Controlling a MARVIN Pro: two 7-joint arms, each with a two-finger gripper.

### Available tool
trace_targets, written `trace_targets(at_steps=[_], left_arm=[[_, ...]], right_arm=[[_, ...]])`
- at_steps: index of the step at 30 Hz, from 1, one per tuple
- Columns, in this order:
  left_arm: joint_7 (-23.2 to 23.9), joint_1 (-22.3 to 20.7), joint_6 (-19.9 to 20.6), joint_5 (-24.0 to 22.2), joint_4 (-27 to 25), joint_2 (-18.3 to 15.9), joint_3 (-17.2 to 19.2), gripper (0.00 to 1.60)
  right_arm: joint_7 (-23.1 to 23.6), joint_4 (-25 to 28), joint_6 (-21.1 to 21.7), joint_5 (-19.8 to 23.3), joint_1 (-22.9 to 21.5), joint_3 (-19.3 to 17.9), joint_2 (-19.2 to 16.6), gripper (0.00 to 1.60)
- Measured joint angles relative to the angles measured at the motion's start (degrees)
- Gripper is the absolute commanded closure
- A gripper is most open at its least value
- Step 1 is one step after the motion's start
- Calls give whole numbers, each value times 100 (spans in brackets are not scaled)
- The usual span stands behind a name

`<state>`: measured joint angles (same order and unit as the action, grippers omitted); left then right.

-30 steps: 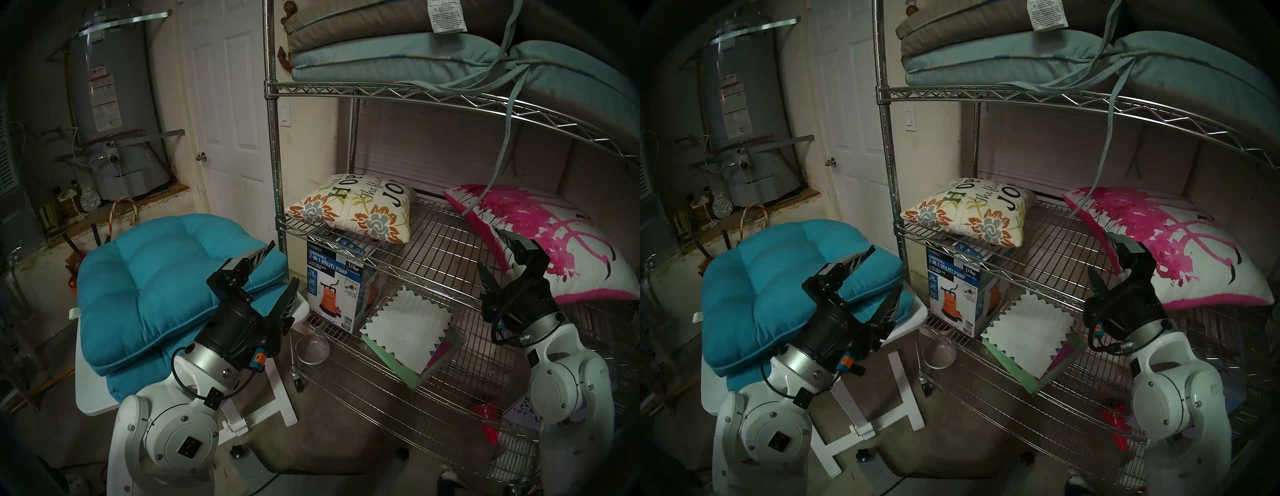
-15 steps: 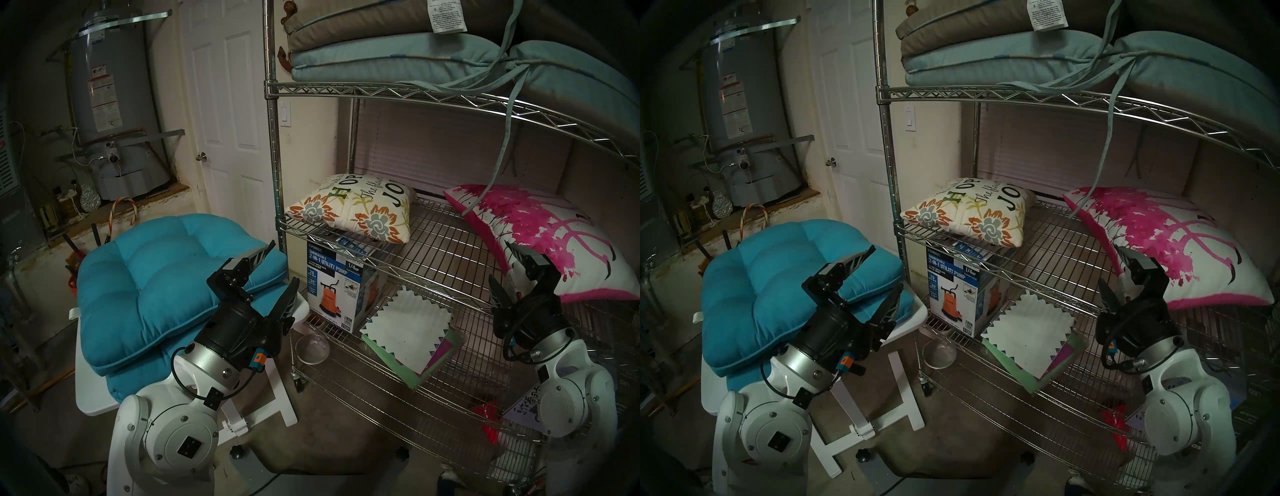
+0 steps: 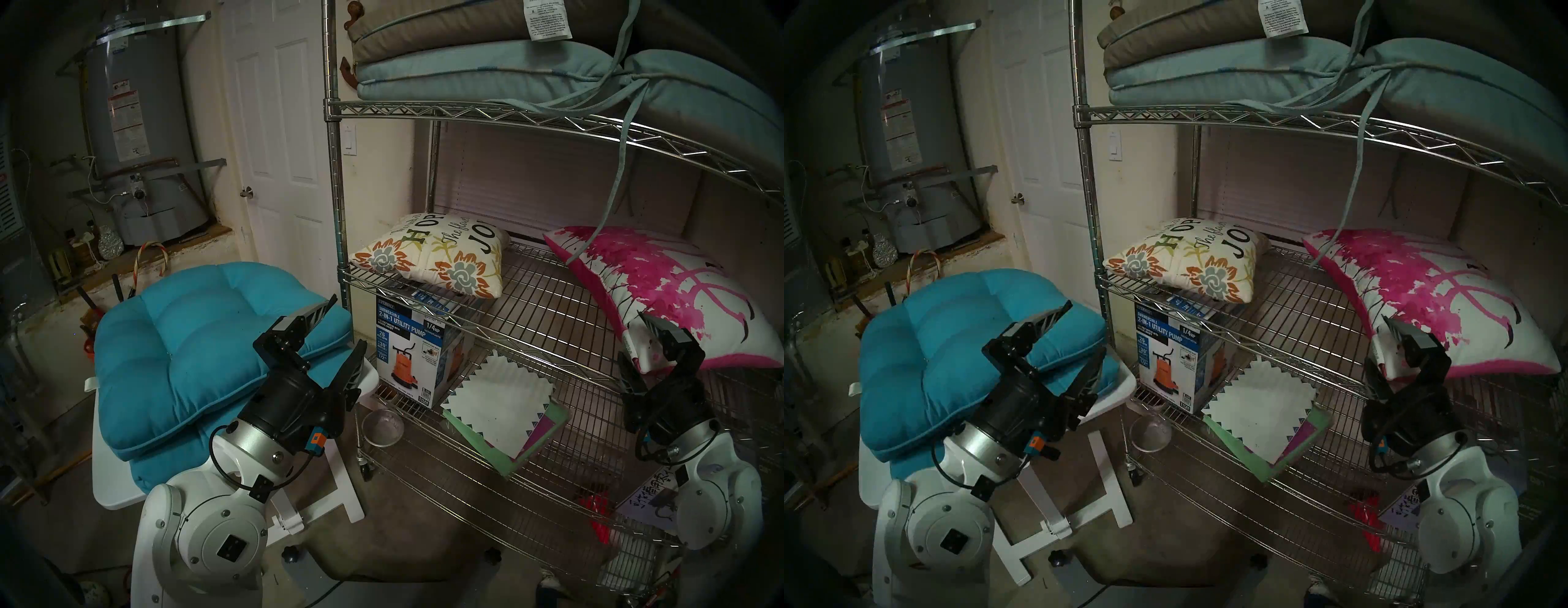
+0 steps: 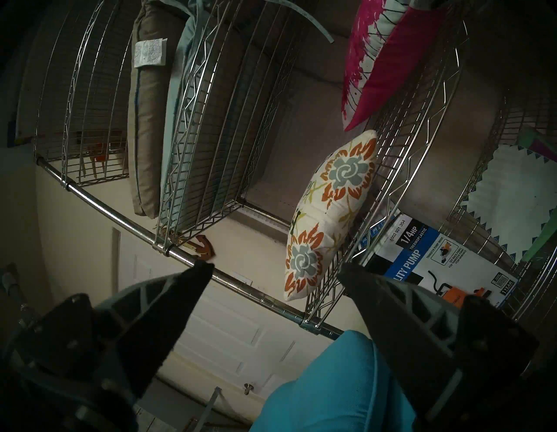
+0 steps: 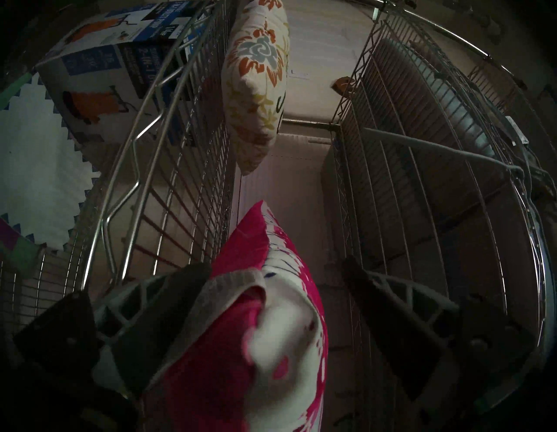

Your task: Take cushion off the shelf

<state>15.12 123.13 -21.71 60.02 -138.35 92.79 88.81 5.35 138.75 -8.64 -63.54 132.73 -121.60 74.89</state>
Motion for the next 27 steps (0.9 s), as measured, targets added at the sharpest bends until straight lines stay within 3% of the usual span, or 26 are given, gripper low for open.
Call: trace_targets(at_steps=[5, 6, 8, 27], left_arm=[[0, 0, -2, -1, 0, 1, 1, 0], [0, 0, -2, -2, 0, 1, 1, 0], [0, 0, -3, -2, 0, 2, 1, 0], [0, 0, -8, -5, 0, 4, 3, 0]], right_arm=[[22, 0, -71, 128, 43, -203, 13, 0], [26, 0, -89, 155, 48, -227, 14, 48], [29, -3, -142, 214, 51, -264, 10, 160], [-102, -3, -586, 318, 410, -429, 89, 160]])
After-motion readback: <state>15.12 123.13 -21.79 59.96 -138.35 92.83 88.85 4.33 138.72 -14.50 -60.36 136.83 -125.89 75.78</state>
